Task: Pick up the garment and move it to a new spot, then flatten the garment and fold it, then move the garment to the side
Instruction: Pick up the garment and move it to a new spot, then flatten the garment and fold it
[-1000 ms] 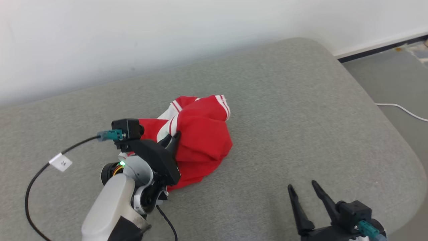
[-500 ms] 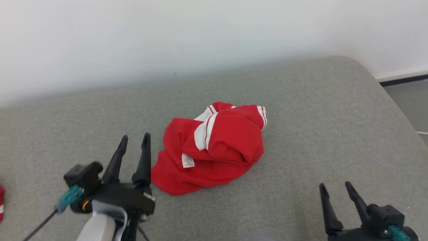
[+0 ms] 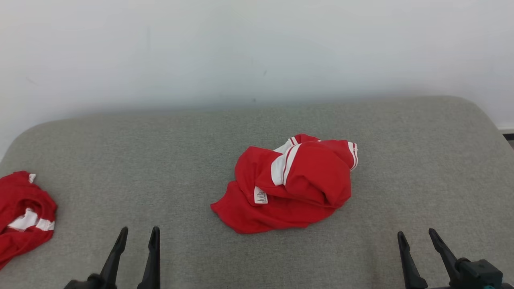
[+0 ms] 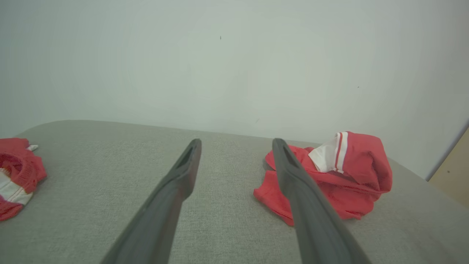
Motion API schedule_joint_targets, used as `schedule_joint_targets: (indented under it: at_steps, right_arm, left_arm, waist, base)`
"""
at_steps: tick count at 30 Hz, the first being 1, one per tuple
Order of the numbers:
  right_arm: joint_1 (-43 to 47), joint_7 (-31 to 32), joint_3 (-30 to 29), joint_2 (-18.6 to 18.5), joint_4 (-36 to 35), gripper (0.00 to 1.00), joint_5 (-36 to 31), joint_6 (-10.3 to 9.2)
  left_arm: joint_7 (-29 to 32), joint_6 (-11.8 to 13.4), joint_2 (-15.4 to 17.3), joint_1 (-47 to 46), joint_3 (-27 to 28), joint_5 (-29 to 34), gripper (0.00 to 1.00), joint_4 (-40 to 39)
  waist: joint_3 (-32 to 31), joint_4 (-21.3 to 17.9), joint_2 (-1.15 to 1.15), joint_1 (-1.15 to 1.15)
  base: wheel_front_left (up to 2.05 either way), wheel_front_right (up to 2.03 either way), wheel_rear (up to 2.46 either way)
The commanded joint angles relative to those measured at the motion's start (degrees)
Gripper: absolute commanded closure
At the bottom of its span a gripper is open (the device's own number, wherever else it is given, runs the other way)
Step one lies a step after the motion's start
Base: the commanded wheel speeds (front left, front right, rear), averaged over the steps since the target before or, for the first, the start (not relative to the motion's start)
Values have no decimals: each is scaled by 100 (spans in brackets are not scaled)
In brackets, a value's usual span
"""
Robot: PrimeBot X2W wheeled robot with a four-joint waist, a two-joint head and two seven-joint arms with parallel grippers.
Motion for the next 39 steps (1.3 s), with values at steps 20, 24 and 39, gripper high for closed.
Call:
schedule_joint_targets:
  at_steps: [20,24,39]
  right_arm:
    - [456,-155,64,-232,-171,0,169,-12]
    - [472,-124,65,-221,-169,0,190,-12]
    - [380,123,167,-153,-105,0,303,-12]
  left_arm:
    - [-19,10,4,885,581,285,0,330]
    - [-19,10,32,893,577,267,0,315]
    - [-19,10,48,924,516,205,0,355]
  waist:
    - [-270,217,0,1]
    - [-278,194,0,1]
    - [-253,167,0,1]
  base:
    - [0,0,0]
    - [0,0,0]
    - [0,0,0]
